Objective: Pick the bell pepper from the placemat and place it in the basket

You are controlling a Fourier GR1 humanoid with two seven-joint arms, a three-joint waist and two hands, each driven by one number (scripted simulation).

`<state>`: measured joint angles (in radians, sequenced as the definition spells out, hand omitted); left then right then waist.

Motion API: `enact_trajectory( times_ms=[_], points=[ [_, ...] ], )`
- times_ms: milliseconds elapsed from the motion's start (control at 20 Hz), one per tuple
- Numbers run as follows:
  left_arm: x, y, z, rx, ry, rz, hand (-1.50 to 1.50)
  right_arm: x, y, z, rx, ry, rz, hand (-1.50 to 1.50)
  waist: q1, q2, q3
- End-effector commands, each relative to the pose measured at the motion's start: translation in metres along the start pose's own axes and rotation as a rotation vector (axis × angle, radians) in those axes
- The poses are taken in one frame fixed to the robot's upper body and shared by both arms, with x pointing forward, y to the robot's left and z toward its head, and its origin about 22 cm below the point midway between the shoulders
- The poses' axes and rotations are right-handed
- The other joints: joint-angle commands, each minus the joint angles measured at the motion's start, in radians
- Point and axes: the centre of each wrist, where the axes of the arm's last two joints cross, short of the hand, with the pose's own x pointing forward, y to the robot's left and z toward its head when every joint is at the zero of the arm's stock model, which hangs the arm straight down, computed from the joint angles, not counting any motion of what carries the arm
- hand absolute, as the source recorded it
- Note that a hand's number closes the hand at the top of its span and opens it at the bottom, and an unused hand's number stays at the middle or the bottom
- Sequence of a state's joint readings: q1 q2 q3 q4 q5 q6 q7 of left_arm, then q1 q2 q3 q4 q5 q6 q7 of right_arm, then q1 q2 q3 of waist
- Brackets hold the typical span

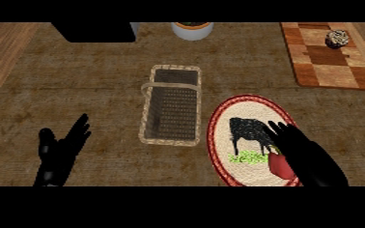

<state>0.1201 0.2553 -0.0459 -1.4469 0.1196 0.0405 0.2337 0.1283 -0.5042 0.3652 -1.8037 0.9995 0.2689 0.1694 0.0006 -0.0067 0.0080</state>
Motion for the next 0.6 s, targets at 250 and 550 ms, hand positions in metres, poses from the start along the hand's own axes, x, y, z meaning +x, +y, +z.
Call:
enact_trajectory(
  times_ms=[250,550],
  points=[
    [-0.008,-0.008,0.011,-0.008,0.078,0.004,0.00,-0.005,0.017,-0.005,-0.005,-0.016,-0.006,-1.50,0.001,0.006,-0.008],
    [-0.033,0.000,0.007,0.012,0.099,-0.014,0.00,0.007,0.045,-0.008,0.013,-0.019,0.015,1.50,0.001,0.006,-0.008]
  ],
)
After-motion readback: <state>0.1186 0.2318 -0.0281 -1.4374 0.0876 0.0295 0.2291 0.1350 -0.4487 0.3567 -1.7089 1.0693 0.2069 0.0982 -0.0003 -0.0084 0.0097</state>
